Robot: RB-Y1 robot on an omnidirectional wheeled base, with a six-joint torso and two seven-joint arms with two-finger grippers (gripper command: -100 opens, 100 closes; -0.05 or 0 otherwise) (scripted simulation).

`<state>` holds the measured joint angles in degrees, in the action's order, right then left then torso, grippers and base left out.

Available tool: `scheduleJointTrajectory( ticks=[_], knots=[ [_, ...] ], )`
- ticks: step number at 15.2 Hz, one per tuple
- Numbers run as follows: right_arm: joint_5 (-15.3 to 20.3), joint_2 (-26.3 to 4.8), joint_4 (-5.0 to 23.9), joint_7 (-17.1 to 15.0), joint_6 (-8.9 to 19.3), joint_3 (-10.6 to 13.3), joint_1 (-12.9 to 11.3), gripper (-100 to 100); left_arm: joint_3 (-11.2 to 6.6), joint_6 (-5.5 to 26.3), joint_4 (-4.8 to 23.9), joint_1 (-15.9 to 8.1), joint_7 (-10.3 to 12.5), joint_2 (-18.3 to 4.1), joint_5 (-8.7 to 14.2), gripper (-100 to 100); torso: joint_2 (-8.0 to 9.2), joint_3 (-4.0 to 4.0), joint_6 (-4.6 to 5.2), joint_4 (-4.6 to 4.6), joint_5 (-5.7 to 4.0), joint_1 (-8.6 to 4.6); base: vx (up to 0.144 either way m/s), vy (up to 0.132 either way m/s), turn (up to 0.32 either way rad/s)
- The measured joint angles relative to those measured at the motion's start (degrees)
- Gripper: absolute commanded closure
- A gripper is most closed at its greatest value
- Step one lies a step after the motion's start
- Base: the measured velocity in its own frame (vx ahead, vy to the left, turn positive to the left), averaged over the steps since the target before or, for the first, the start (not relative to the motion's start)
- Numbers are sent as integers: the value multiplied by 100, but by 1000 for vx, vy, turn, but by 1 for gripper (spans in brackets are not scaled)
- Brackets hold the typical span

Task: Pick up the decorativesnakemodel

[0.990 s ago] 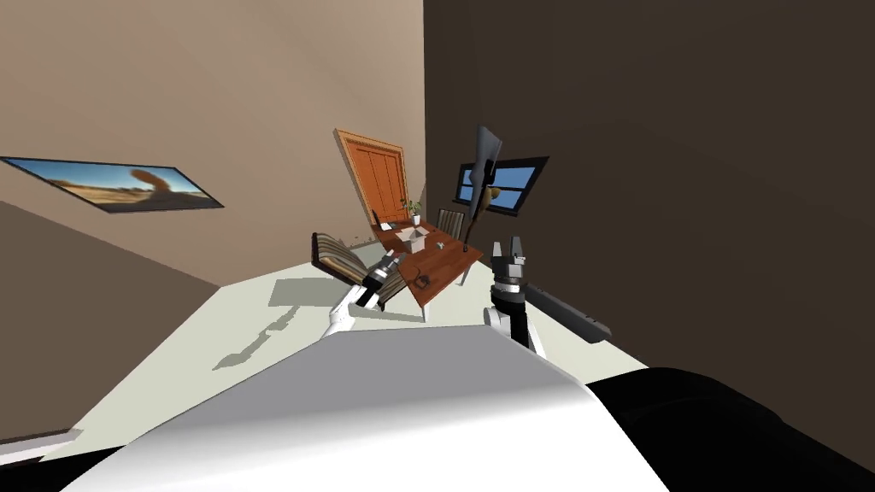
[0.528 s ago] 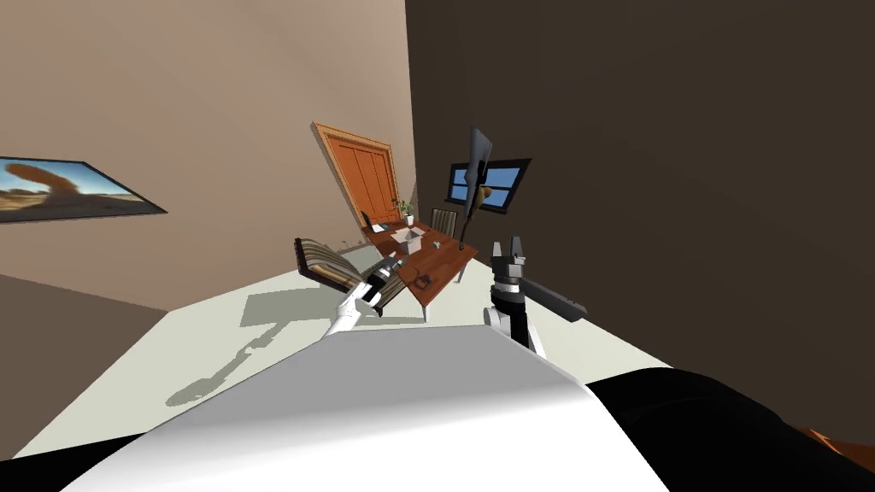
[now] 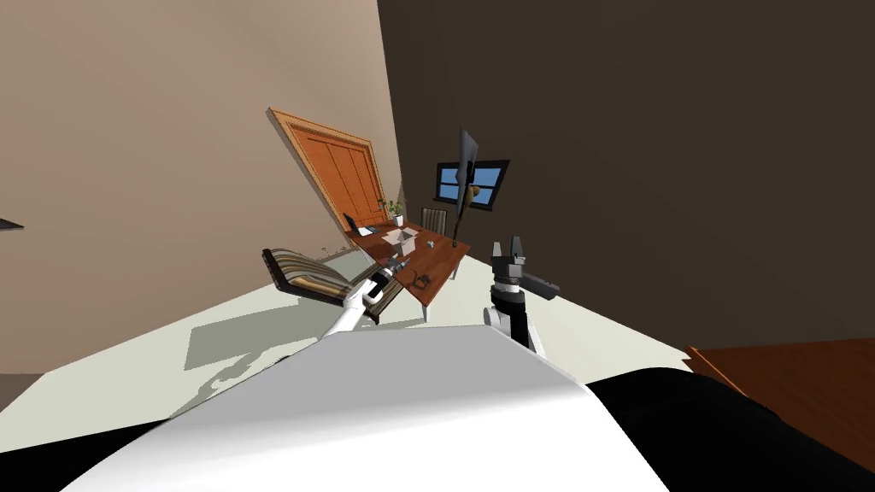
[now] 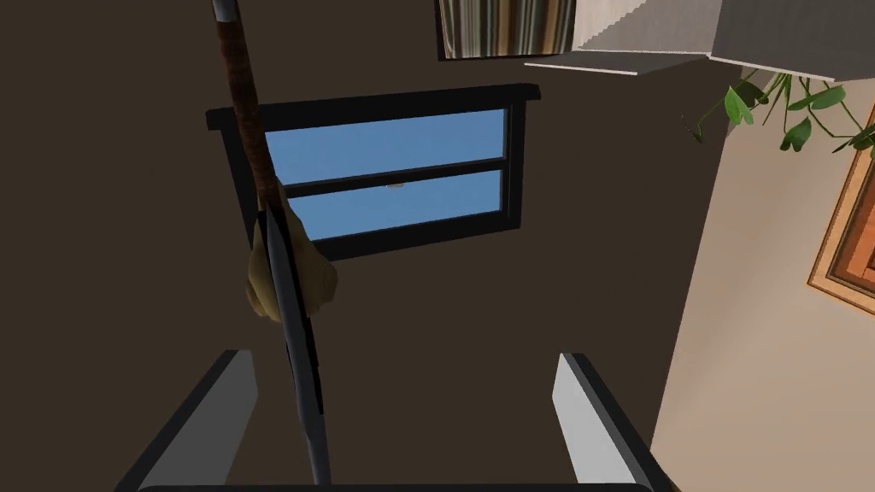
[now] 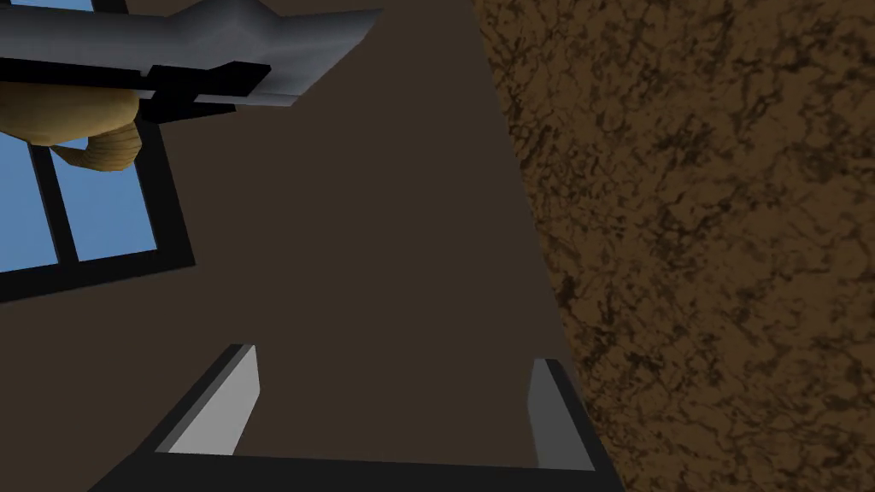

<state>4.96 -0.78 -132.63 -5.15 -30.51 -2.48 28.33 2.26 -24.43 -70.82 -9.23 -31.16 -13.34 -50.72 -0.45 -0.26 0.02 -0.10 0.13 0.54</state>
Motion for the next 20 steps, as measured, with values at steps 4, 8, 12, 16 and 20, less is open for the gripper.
scheduleJointTrajectory(
  ticks=[4, 8, 12, 16, 20],
  knots=[
    [0, 0, 0, 0, 0, 0, 1, 0, 32, 101, 421, -228, -142, 12, -282, -100, -12, -7, -4, -3, 0, -5, 4, 117, -232],
    [0, -1, 0, 0, 0, -1, 1, 0, 51, 181, 932, -535, -362, 56, -671, -100, -12, -7, -2, -3, 3, 14, -5, 146, -283],
    [0, 0, 0, 0, 0, 0, 0, 0, 4, 199, 1420, -743, -555, 135, -882, -100, -10, -6, 0, -2, -2, -10, -19, 105, -231],
    [0, 0, 0, 0, 0, 0, 1, 0, 14, 276, 1916, -996, -742, 220, -1206, -100, -11, -6, -2, -2, 0, 0, -18, 132, -197],
    [0, -1, 0, 0, 0, -1, 0, 0, -27, 332, 2505, -1324, -1017, 380, -1538, -100, -11, -7, 0, -3, 3, 15, -25, 162, -297]
  ],
)
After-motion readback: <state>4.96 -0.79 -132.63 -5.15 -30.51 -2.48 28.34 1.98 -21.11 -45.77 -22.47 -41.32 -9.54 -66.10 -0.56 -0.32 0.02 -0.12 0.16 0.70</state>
